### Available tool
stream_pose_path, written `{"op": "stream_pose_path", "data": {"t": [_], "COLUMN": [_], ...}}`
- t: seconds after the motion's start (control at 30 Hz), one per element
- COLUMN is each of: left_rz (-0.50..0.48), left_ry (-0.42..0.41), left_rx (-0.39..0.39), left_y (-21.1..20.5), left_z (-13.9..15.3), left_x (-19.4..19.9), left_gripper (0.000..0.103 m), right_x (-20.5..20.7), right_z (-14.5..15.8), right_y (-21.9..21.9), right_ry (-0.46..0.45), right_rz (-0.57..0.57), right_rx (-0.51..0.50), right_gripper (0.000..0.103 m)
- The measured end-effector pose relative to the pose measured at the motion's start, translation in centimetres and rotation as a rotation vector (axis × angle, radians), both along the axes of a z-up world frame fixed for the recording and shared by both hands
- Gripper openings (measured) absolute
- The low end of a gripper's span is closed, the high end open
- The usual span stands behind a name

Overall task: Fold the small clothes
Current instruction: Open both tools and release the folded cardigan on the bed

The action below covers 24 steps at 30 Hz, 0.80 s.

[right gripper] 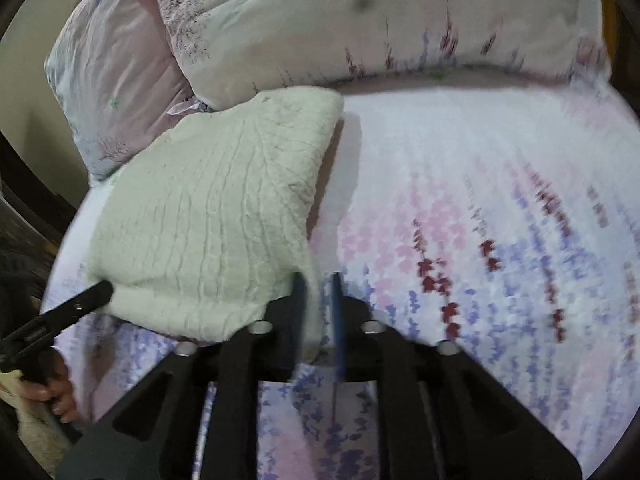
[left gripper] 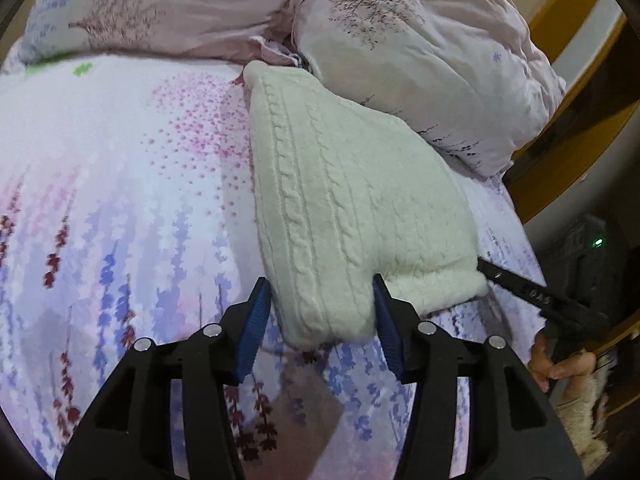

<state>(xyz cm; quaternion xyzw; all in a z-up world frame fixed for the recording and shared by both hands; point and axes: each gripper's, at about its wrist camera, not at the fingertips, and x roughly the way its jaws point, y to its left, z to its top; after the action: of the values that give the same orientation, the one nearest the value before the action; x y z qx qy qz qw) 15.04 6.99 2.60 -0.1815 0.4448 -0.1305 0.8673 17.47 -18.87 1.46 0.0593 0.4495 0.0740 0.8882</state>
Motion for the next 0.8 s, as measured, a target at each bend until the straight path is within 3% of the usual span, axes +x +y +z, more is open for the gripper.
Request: {"op": "stream_pose_path", "data": {"t": [0.1,0.23,0.33,0.5,0.8], "left_rz": [0.028,0.021,-0.024,-0.022,-0.018], "left_ry": [-0.096,-0.199,-0.182,-0.133,-0.112], "left_rx": [0.066,0.177,0.205,0.298,0.35], "left_y": [0.0,-1.5,-3.2,-4.4,-4.9], "left_z": [1.8,3.5,3.2,1.5,0.5], "left_x": [-1.8,-2.2,-1.3,-0.2,0.0], "left_gripper": [0.056,0.06,0.06,0.06,0.062], "right_x": [-1.9,-2.7,-2.4,-1.8,-1.2], "right_z": [1.9,3.1,2.4,1.1,0.5], "right_y": [-0.2,1.2,2.9,3.6,4.5], "right_ry": [-0.109,-0.172,-0.155,-0.103,-0.076], "right_rz": [-0.001,0.08,0.129,0.139,0.142], "right_rx": [-0.015,-0.009,-0.064,-0.102,-0.169], "right_gripper": [0.038,0.031,0.019,0.019,0.02]}}
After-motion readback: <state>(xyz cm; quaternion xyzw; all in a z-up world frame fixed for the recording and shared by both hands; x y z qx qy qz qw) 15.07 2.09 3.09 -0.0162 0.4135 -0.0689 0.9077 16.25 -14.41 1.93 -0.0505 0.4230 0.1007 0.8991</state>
